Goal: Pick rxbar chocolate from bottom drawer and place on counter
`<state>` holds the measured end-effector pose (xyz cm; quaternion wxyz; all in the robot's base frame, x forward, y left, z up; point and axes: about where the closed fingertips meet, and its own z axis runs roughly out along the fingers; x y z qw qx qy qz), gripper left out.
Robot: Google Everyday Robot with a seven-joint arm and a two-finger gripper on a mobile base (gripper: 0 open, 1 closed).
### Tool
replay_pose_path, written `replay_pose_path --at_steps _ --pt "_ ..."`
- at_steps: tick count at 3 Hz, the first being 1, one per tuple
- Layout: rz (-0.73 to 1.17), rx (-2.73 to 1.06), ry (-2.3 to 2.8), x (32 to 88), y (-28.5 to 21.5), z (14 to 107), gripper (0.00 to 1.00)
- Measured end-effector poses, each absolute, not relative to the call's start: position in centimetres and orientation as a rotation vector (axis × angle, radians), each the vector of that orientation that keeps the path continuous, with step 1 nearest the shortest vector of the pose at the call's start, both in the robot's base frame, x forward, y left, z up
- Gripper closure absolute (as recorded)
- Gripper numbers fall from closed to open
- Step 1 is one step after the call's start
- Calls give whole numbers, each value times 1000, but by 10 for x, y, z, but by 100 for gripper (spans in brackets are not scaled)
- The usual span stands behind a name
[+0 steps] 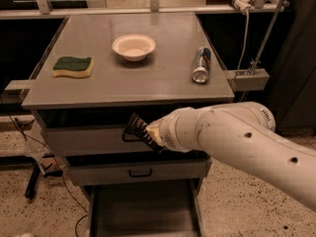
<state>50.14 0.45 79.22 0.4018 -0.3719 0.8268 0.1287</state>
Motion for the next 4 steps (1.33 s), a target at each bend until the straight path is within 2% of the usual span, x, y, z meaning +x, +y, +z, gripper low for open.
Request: replay_pose_path --at_steps 4 --pt "218 -1013 2018 551 -2 874 100"
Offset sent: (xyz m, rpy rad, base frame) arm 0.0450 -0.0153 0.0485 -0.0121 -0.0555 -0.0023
